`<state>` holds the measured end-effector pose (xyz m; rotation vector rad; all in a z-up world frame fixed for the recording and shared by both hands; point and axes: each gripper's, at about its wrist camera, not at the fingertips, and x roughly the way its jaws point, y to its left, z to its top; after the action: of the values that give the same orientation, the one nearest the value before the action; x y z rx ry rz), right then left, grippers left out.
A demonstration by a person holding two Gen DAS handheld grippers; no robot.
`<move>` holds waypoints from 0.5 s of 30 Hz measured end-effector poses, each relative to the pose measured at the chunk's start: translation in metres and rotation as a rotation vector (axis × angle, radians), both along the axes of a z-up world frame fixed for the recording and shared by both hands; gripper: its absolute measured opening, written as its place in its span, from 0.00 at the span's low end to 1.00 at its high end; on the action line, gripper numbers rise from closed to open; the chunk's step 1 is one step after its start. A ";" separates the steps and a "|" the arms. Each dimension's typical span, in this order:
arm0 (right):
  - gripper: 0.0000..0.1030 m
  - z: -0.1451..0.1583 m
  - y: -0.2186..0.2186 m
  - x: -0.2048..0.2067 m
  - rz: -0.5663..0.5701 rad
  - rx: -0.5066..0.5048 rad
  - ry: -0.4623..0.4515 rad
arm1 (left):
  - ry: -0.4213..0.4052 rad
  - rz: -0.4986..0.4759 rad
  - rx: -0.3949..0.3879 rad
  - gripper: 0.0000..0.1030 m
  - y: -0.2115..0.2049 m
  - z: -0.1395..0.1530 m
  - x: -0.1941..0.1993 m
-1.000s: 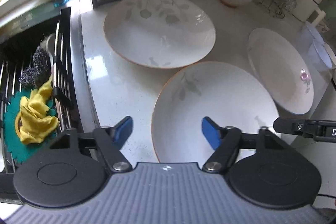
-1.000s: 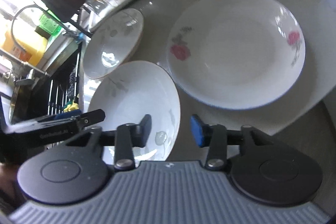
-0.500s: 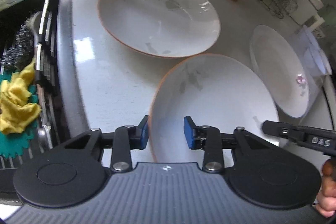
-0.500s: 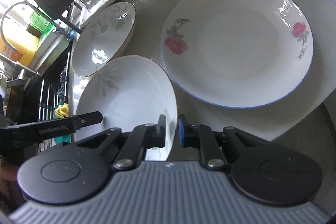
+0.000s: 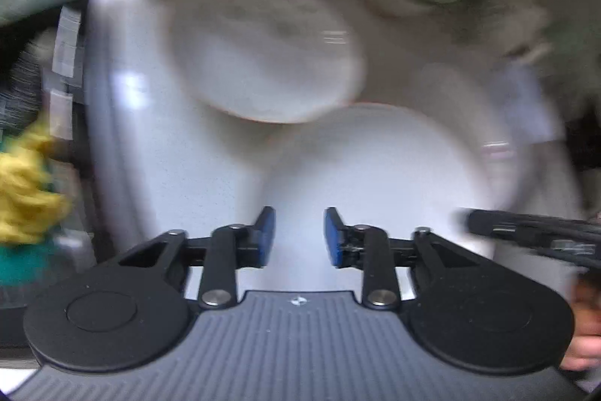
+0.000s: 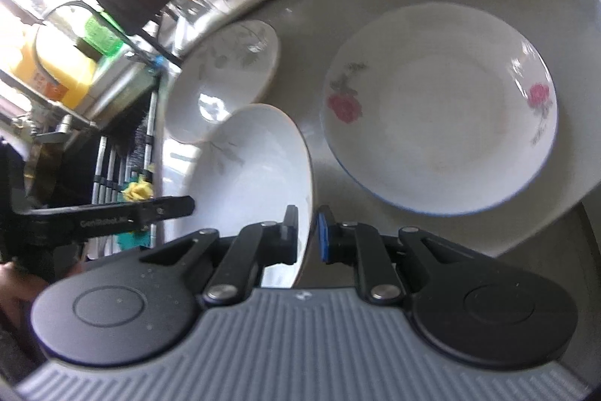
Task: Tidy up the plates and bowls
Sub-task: 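Close the left gripper on the leaf-pattern plate rim, then lift the leaf-pattern plate with the left gripper toward the rose-pattern plate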
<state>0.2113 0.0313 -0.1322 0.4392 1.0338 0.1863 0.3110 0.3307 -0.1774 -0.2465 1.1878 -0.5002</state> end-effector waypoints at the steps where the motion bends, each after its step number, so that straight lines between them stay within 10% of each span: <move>1: 0.10 0.001 0.000 0.001 0.013 0.021 -0.012 | 0.017 0.002 -0.037 0.28 -0.004 0.001 0.000; 9: 0.05 -0.027 0.000 0.013 0.013 -0.031 0.055 | -0.128 0.084 0.107 0.28 0.005 0.026 -0.004; 15: 0.05 -0.024 -0.002 0.022 0.012 -0.022 0.062 | -0.050 0.184 0.102 0.29 0.042 0.010 0.001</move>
<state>0.2337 0.0296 -0.1558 0.4205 1.0987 0.1729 0.3122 0.3725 -0.1673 -0.2516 1.1258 -0.2824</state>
